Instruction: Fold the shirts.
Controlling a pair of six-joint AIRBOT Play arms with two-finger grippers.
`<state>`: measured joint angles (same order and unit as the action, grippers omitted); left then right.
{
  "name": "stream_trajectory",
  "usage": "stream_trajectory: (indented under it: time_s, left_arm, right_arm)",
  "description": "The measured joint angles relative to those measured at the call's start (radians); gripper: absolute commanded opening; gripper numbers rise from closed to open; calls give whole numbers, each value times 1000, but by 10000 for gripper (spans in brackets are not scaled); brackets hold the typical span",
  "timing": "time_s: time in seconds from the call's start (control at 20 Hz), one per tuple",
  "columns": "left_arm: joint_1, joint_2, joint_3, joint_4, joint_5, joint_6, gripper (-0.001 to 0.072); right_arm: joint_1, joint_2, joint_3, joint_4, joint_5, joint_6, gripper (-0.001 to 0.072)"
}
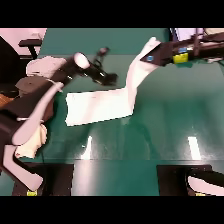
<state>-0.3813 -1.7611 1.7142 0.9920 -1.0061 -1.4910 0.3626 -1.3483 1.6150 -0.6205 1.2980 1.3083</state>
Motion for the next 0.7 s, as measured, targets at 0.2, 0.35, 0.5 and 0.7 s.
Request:
stream_trajectory:
  time_s: [0.2,0.35,0.5,0.7]
  left_arm:
    - [181,186,23,92,-59,4,33]
    - [303,313,29,140,-82,6,33]
    - [385,394,32,161,-110,6,33]
    - [423,433,33,172,-166,7,34]
  right_arm:
    - [214,-134,53,13,-114,-29,192]
    - [360,-296,170,27,-168,-55,461]
    - [431,-419,277,-1,-143,-63,451]
    - [388,-432,244,-120,-58,-62,450]
